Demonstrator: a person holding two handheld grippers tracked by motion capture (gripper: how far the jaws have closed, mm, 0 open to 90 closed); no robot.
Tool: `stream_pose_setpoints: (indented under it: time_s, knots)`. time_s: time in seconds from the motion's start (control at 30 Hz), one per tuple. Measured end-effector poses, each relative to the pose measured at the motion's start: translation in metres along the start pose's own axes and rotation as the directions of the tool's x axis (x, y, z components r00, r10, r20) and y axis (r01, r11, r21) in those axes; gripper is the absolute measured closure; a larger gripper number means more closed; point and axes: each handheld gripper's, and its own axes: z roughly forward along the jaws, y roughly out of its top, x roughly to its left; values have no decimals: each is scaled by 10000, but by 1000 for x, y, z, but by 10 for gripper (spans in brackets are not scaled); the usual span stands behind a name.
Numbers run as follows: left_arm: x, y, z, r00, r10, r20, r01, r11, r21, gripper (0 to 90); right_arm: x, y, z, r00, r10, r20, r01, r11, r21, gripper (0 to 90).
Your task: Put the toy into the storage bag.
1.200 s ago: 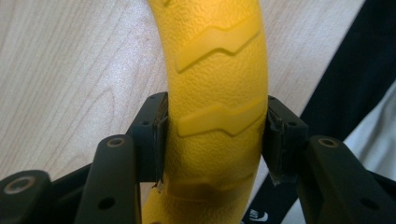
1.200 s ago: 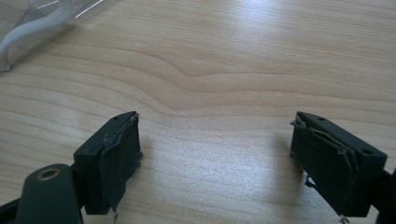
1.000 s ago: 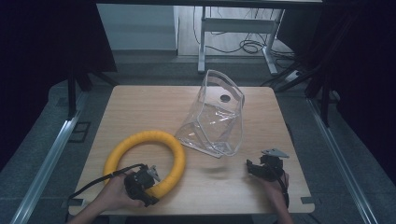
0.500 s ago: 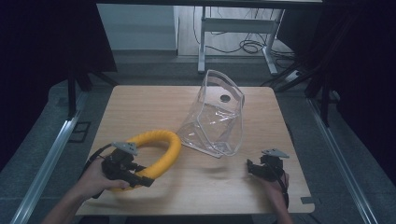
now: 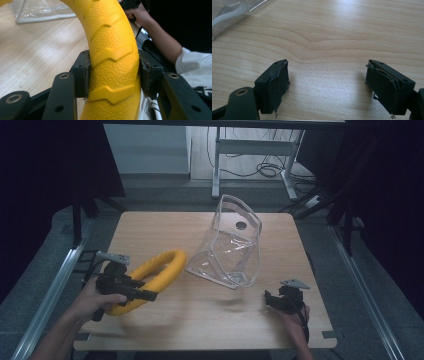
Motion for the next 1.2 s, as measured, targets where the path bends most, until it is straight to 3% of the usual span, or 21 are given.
stream_pose_setpoints:
  time_s: [0.13,0.3,0.33,0.37,0.5,0.57,0.6,0.7,0.83,1.03,1.07,1.13,1.2]
  knots:
    - [4,1,-8,9997,-171,155,179,9986,-503,506,0,0,0,10000,8,8,-8,10000,-1,187]
    - [8,1,-16,9984,-377,428,432,9900,-1345,507,0,0,0,10000,8,12,-8,10000,0,187]
    - [8,1,-19,9984,-404,397,465,9849,-1666,508,0,0,0,10000,7,12,-7,10000,7,187]
    - [8,1,-19,9984,-404,397,465,9849,-1666,508,0,0,0,10000,7,12,-7,10000,7,187]
    - [8,3,-25,9977,-421,540,534,9716,-2304,508,0,0,0,10000,13,22,-13,10000,8,188]
    - [7,4,-26,9968,-397,699,574,9605,-2725,508,0,0,0,10000,29,27,-29,10000,2,189]
    - [7,4,-26,9968,-397,699,574,9605,-2725,508,0,0,0,10000,29,27,-29,10000,2,189]
    - [6,7,-25,9959,-447,785,672,9471,-3137,508,0,0,0,10000,22,23,-22,10000,-15,189]
    - [5,11,-26,9946,-587,855,870,9213,-3791,508,0,0,0,10000,47,24,-47,10000,-23,190]
    - [3,19,-24,9923,-813,937,1162,8735,-4727,507,-1,0,0,10000,46,30,-46,10000,-38,190]
    - [2,21,-22,9918,-830,967,1203,8607,-4948,508,-1,0,0,10000,43,33,-43,10000,-34,190]
    - [1,23,-22,9923,-799,946,1168,8572,-5016,508,-1,0,0,10000,42,36,-42,10000,-29,190]
    - [-1,25,-20,9926,-800,918,1163,8467,-5191,507,-1,0,0,10000,34,46,-34,10000,-21,190]
